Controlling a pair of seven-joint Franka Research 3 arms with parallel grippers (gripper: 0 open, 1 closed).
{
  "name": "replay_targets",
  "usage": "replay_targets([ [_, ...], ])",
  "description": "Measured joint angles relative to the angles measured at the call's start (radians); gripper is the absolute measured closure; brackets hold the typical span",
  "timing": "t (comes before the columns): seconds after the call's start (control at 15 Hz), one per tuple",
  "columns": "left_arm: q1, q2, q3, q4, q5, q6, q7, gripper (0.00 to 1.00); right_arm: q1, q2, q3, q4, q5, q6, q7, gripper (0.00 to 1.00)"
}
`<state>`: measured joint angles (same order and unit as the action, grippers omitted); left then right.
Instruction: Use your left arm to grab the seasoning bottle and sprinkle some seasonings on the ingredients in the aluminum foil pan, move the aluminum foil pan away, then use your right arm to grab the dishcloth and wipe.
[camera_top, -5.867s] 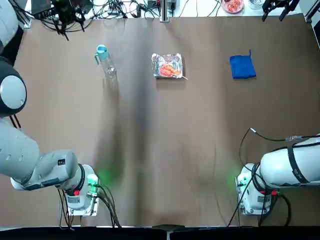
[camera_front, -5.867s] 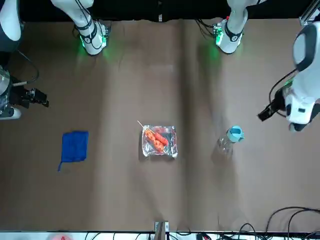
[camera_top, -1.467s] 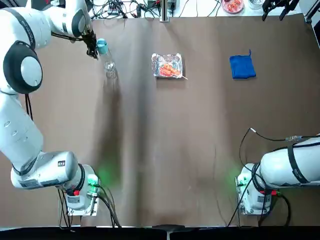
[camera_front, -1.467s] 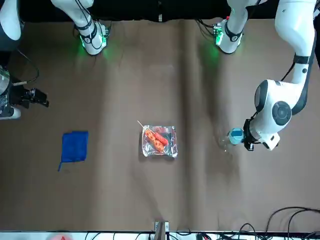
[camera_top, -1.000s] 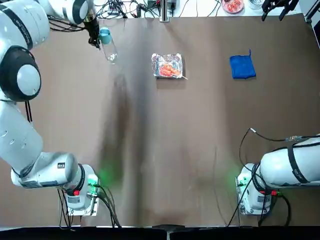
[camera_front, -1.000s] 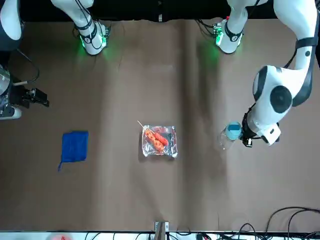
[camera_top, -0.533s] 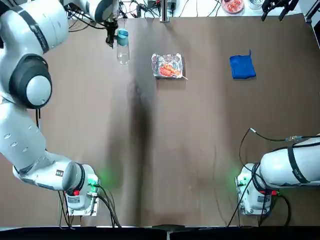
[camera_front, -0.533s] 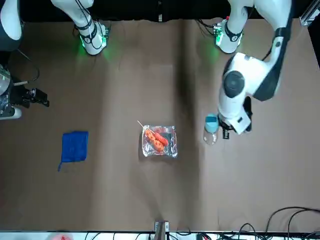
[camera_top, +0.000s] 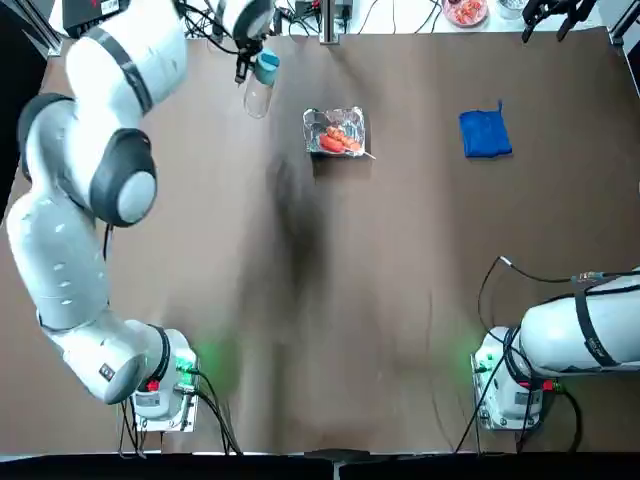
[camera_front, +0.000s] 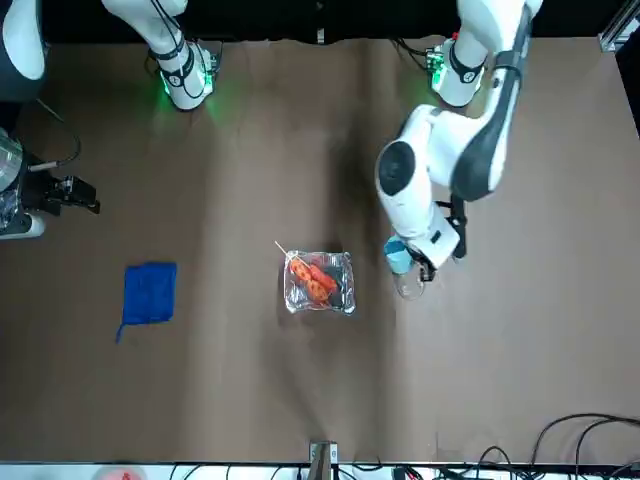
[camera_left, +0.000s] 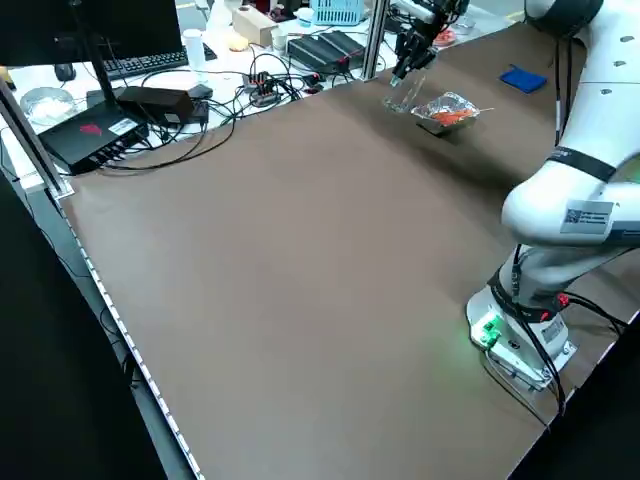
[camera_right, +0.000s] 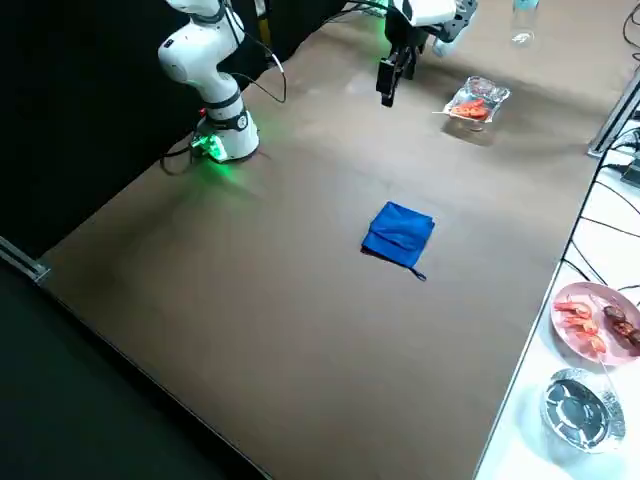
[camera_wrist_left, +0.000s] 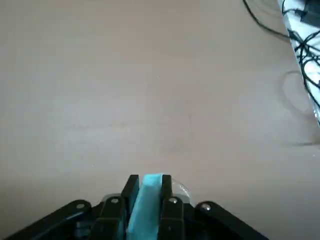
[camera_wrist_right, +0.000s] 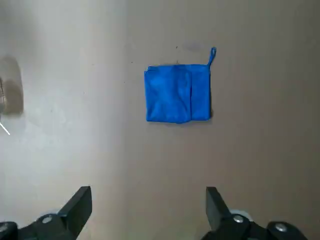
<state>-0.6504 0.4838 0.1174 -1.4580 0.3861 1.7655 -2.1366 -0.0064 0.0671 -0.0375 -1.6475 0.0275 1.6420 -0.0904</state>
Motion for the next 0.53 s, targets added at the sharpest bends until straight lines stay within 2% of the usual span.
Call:
replay_targets([
  [0.2,-0.141,0.063,0.134,0.033,-0.031,-0.002,-0.055,0.77,0.0,0.0,0.0,0.0,0.0,-0.001,0.0,0.0],
  [0.53,-0.258,0.151,0.25,0.081,-0.048,-0.005,-0.072,0.77,0.0,0.0,0.0,0.0,0.0,-0.001,0.0,0.0],
])
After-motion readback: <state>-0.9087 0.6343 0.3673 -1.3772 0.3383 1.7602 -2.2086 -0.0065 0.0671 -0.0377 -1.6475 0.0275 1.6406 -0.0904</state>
